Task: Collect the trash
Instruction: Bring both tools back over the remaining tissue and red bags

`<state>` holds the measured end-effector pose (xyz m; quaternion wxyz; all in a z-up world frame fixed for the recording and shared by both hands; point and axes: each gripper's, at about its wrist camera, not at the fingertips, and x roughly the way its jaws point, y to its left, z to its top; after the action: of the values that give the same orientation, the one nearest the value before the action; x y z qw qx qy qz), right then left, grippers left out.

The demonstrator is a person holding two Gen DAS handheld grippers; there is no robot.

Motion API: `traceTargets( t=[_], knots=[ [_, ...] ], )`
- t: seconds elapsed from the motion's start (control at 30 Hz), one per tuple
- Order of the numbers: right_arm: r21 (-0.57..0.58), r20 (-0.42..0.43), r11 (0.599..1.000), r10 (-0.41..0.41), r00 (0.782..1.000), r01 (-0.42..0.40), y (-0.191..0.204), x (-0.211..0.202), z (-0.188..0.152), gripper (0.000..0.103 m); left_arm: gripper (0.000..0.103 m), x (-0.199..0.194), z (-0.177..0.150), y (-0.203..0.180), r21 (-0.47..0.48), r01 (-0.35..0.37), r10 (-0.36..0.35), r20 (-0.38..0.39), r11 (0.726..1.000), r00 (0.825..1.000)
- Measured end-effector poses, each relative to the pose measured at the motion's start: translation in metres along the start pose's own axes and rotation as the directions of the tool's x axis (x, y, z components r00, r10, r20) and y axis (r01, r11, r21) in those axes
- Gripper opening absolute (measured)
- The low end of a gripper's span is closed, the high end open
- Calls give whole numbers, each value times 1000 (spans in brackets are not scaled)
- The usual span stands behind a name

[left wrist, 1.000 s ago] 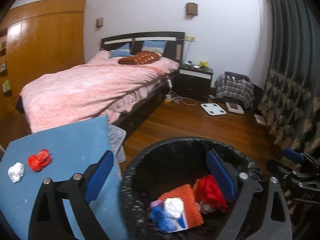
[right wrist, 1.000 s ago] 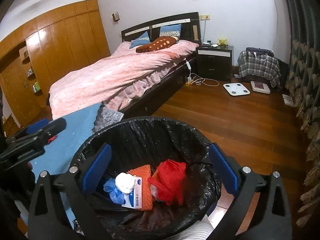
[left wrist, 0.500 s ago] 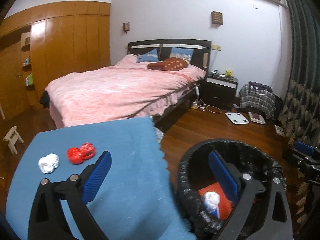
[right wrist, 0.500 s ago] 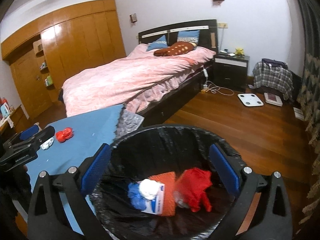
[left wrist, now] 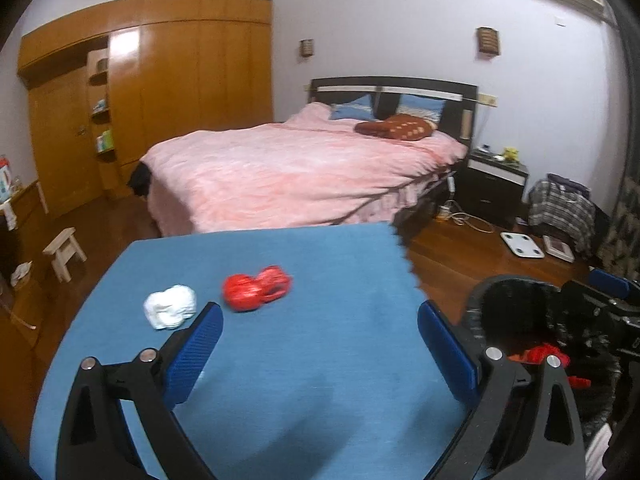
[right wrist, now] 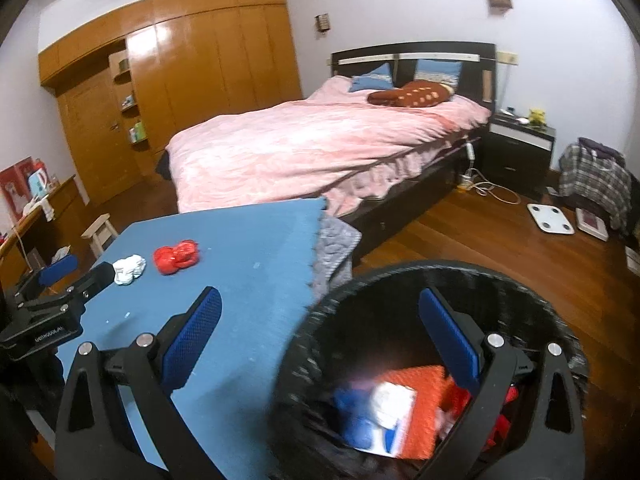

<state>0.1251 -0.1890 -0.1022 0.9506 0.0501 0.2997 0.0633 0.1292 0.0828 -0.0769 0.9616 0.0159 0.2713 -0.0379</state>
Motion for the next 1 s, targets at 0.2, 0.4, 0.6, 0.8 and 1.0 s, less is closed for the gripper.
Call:
traceTargets(
  t=[0.2,0.4,0.6,0.8,1.0],
  knots=[
    [-25,-14,999,41,999,-42,39,37,11,96,96,15,-3,45,-25,-72,72,-8,997,997],
    [-26,-36,997,72,997,-73,72,79,17,96,96,39,-8,85,-30,-139,139,-24,990,990],
    [-64,-79,994,84,993,-90,110,128,21,96,96,73,-12,127,-59,-206,202,-67,977,977],
    [-95,-107,991,87,990,-98,138,171,27,96,96,113,-15,164,-101,-232,219,-129,967,967],
    [-113,-127,989,79,989,-93,149,199,29,96,95,146,-19,174,-112,-230,206,-190,967,960]
  ],
)
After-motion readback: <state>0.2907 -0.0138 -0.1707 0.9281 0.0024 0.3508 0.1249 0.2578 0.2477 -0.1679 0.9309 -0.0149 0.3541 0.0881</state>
